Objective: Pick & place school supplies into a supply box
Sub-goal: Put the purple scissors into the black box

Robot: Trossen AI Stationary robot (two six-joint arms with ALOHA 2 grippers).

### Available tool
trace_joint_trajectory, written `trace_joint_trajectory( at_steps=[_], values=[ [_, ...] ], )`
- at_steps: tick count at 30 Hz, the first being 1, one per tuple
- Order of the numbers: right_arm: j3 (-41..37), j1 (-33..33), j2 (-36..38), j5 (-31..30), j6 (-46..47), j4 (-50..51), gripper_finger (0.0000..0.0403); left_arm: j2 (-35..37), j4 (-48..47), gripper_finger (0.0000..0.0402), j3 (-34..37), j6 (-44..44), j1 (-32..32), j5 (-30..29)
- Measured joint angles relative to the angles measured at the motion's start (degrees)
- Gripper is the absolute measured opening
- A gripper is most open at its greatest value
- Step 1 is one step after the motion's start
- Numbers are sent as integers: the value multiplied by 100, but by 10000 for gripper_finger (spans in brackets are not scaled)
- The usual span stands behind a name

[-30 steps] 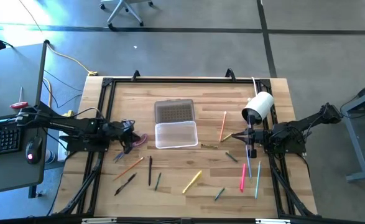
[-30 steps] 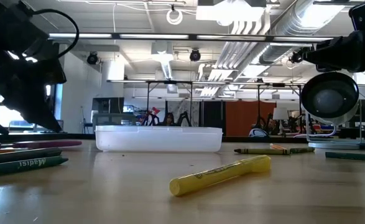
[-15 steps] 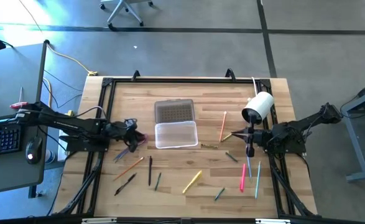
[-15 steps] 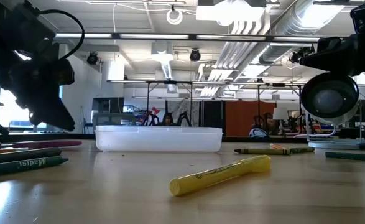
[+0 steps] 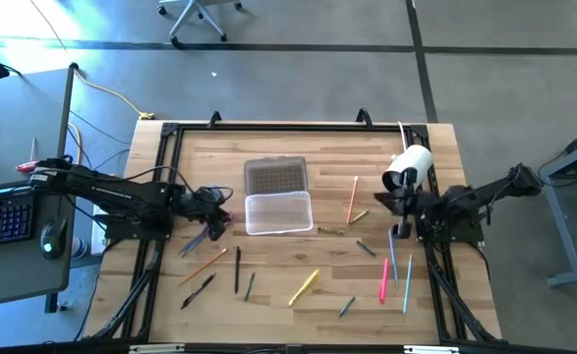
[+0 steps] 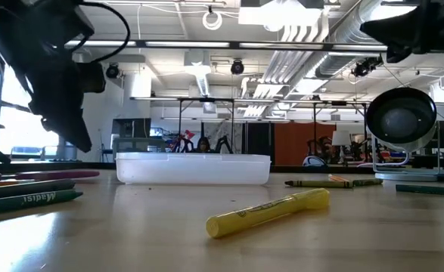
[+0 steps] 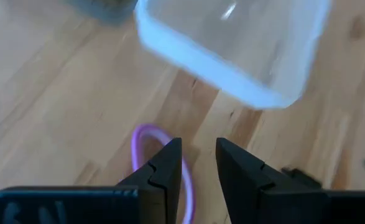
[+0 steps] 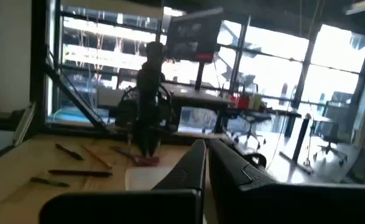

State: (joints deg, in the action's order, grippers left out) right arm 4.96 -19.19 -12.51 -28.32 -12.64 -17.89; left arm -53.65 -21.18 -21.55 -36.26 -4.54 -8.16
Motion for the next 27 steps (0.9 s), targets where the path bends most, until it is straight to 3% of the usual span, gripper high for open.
trace_joint_trajectory(
  at_steps=[6, 13, 18, 23, 27],
  values=[
    [808, 578, -1247, 184, 598, 96, 0, -606, 86, 133, -57, -648, -2, 555],
    [1774, 993, -3034, 2257, 967, 923, 0, -1093, 79, 133, -56, -703, 0, 250],
    [1999, 942, -3769, 3086, 972, 713, 0, -1259, 86, 133, -62, -555, -4, -8],
    [1999, 874, -4088, 3277, 972, 597, 0, -1552, 102, 130, -81, -556, -5, -259],
    [1999, 874, -4125, 3273, 972, 494, 0, -1746, 103, 90, -90, -559, -6, -485]
  ],
)
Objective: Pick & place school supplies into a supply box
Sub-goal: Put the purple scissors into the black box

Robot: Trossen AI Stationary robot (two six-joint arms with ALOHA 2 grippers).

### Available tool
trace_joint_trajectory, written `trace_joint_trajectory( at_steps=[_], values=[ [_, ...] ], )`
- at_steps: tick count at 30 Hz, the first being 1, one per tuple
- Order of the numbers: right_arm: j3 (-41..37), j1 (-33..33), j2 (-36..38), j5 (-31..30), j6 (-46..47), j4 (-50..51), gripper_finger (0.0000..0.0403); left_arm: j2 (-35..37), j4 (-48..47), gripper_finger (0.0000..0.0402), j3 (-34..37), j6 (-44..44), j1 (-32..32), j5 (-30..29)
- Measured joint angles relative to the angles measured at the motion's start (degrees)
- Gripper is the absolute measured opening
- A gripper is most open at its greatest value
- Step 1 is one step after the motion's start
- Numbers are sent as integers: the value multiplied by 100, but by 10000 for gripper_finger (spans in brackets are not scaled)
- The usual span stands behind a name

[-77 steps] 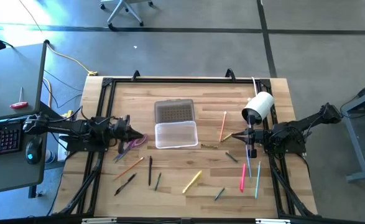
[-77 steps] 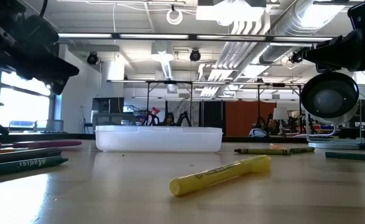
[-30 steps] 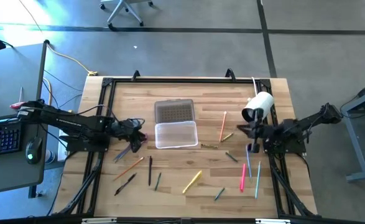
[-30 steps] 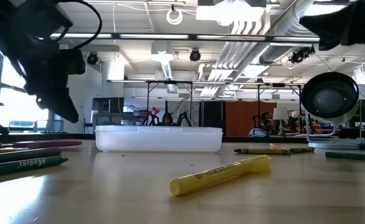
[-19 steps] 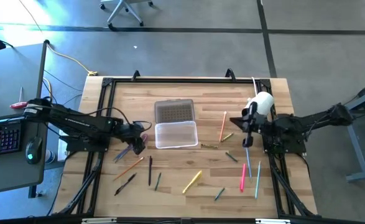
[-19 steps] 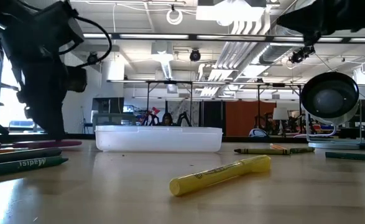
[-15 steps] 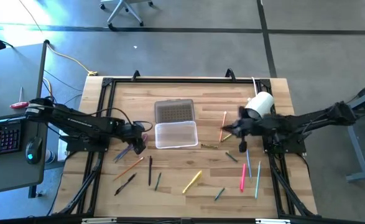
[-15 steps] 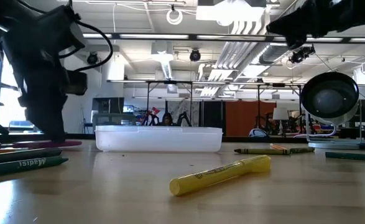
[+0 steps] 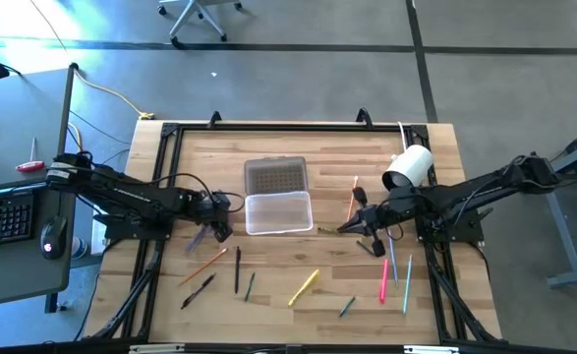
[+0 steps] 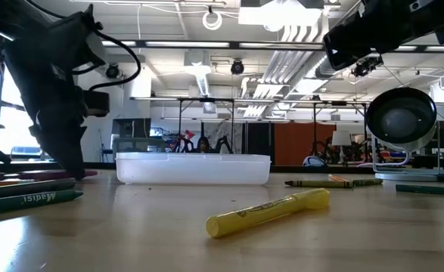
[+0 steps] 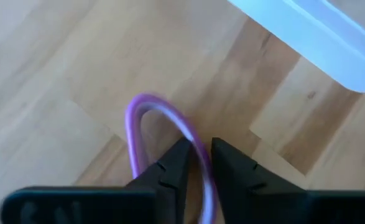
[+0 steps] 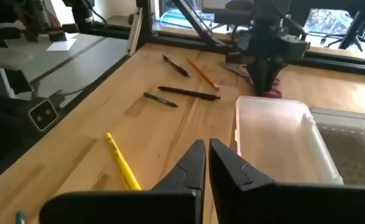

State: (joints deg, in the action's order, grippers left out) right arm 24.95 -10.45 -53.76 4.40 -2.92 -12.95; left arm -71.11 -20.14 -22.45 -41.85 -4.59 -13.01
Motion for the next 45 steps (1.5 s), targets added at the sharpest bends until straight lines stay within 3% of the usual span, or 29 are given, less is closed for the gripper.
trace_joint_trajectory(
  at_steps=[4, 11, 19, 23, 26, 29, 32, 39, 45],
  values=[
    [7, 1, 11, -164, -2, -631, 0, -11, -2, 22, 0, -40, 1, 4],
    [9, -19, 61, -207, 256, -1367, 0, 105, -323, 21, -389, -177, 6, -204],
    [11, -21, 59, -207, 439, -1522, 0, 140, -1218, 22, -1772, 443, 10, -638],
    [11, -21, 57, -207, 439, -1524, 0, 150, -1114, 16, -2376, 694, 10, -726],
    [11, -21, 57, -238, 413, -1519, 0, 80, -616, 16, -2696, 1308, 10, -350],
    [11, -19, 57, -486, 413, -1520, 0, -210, 164, 22, -2786, 1912, 8, 176],
    [11, -16, 57, -733, 419, -1516, 0, -771, 823, 31, -2954, 2220, 6, 284],
    [11, -16, 57, -789, 547, -1488, 0, -2250, 993, 24, -3738, 2330, 137, -127],
    [11, -14, 57, -789, 549, -1508, 0, -2923, 922, 37, -4539, 2321, 300, -129]
  ],
)
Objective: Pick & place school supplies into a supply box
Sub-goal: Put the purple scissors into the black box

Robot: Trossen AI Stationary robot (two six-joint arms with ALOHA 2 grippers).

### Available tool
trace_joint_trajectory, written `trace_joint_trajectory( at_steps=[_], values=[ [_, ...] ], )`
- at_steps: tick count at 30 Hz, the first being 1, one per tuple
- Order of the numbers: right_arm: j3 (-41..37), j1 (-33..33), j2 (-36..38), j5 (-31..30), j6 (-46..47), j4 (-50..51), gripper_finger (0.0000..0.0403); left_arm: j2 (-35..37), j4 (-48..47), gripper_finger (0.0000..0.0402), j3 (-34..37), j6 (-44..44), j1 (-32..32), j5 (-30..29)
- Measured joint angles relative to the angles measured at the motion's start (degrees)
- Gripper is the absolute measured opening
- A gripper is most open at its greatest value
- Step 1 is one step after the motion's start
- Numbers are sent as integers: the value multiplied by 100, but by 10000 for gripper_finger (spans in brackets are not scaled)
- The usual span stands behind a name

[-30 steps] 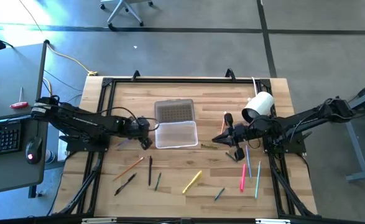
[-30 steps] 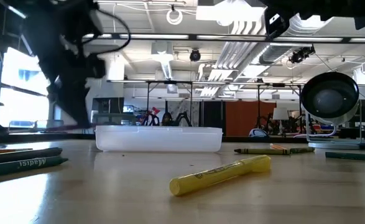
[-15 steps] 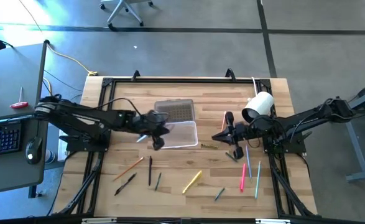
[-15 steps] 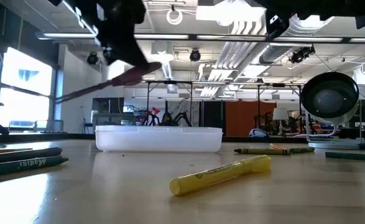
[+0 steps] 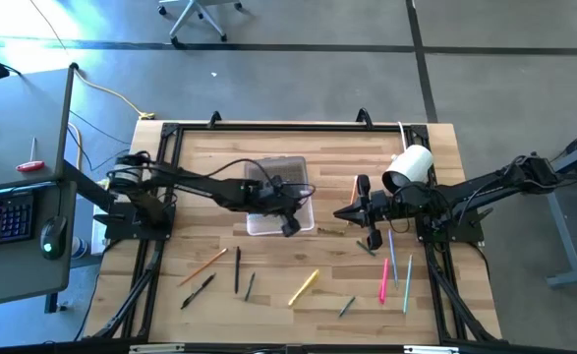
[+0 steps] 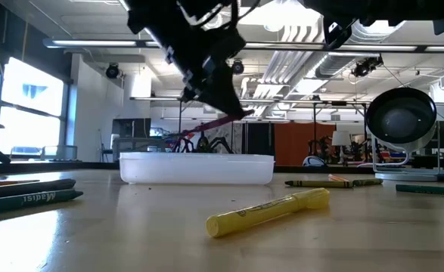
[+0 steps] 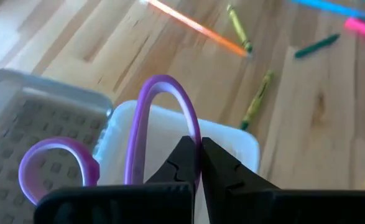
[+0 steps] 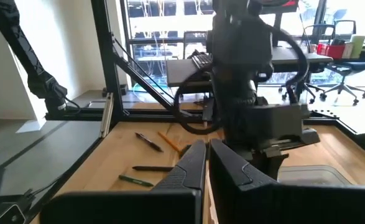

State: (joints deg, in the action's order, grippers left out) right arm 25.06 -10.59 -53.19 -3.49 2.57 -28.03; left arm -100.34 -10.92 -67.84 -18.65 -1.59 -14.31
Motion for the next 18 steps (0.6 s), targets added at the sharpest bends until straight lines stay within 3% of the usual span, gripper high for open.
trace_joint_trajectory(
  at_steps=[10, 18],
  values=[
    [0, 9, 0, 0, 295, -6, 0, -494, -210, 37, -303, -1268, 91, -92],
    [0, 8, 0, 0, 260, -2, 0, -749, -300, 55, -303, -1329, 88, -106]
  ],
)
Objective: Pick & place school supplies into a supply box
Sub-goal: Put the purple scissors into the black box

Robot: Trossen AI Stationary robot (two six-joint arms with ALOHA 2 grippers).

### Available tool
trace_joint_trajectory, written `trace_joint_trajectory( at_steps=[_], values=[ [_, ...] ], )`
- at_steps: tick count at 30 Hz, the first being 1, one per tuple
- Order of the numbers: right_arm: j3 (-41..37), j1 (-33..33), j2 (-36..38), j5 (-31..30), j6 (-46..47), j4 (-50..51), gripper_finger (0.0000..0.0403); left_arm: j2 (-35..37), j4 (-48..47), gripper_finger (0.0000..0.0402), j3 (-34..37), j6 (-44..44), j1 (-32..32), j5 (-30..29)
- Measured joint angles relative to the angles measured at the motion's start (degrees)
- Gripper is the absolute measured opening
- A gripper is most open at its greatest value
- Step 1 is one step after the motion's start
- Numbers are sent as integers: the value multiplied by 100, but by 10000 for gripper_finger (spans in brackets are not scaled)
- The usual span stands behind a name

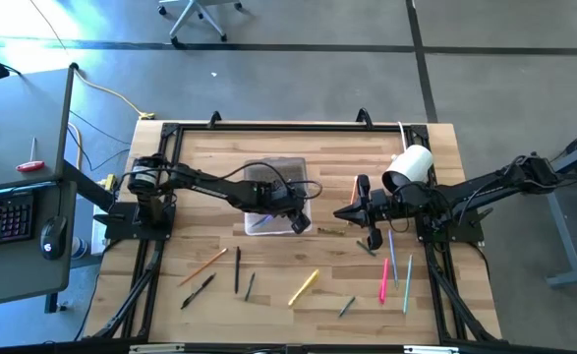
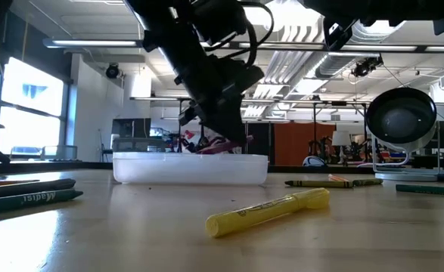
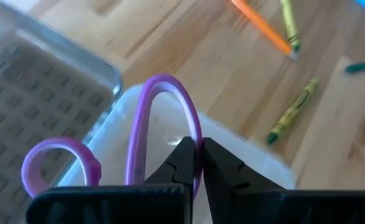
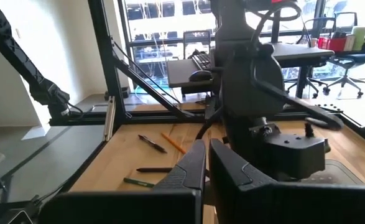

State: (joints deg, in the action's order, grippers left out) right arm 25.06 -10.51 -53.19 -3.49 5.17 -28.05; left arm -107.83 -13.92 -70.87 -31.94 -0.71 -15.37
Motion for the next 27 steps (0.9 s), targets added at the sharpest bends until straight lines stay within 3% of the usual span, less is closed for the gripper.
trace_joint_trajectory(
  at_steps=[10, 15, 19, 22, 27],
  values=[
    [0, 0, 0, 0, -3, -4, 0, -9, -126, 116, 6, 216, 0, 442],
    [0, 0, 0, 0, -4, -4, 0, 14, -163, 129, -29, 391, -2, 237],
    [0, 0, 0, 0, -4, -2, 0, 119, -402, 117, -389, 474, -2, 153],
    [0, -2, 0, 0, -4, 33, 0, 132, -1334, 100, -669, 474, -2, -111],
    [0, -2, 0, 0, -4, 122, 0, 138, -2148, 35, -731, 17, -6, -856]
  ],
)
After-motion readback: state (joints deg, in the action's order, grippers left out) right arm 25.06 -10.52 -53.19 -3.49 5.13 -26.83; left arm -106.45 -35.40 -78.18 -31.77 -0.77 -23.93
